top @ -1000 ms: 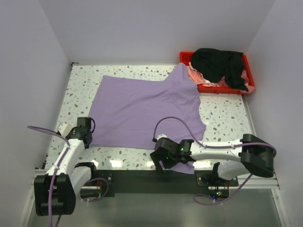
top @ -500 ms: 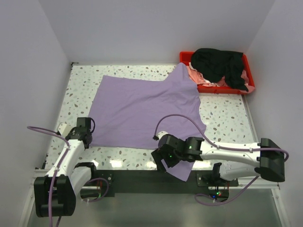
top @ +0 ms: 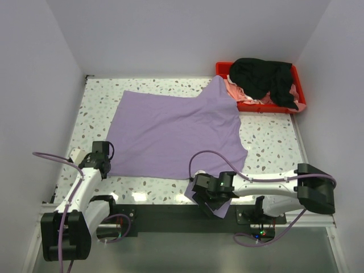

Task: Fold and stack the t-shirts
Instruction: Fold the tshirt

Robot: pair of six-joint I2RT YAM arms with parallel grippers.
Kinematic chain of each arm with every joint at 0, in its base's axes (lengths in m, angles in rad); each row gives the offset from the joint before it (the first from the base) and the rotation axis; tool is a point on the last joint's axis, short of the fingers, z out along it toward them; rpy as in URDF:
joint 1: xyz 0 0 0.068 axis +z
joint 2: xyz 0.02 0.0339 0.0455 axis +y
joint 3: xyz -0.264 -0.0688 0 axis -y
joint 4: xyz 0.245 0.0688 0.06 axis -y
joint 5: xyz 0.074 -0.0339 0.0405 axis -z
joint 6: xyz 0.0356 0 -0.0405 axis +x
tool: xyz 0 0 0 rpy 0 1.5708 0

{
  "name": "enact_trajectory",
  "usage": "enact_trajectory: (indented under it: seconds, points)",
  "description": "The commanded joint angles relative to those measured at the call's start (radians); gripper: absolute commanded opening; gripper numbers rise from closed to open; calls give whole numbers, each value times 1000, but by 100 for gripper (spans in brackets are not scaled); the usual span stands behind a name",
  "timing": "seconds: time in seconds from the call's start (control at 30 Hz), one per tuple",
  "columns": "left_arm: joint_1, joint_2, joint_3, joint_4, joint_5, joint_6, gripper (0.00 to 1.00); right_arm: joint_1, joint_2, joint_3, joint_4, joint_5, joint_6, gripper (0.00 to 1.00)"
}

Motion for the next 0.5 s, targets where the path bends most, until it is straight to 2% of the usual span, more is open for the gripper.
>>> enact_trajectory:
  seconds: [0.0,0.1,0.2,0.3,0.33,0.4,0.43,0.47]
  points:
    - [8,-10,2,3,-15,-16,0,7,41,-20,36,35,-28,71]
    - [8,-9,2,-7,-14,-31,0,13,73,-35,70,33,-28,69]
    - [8,-3,4,-7,-12,-33,0,16,95,-38,72,72,-7,60]
    - [6,-1,7,-10,-15,-36,0,14,98,-29,47,98,10,44]
    - [8,-2,8,-14,-15,-39,0,16,80,-21,38,95,13,34]
    - [8,-4,13,-42,-15,-59,0,18,47,-13,9,87,16,24]
    - [8,-4,19,-60,-20,-73,0,16,8,-7,0,83,16,13]
    - [8,-10,25,-121,-24,-129,0,18,-11,-6,-9,61,16,8]
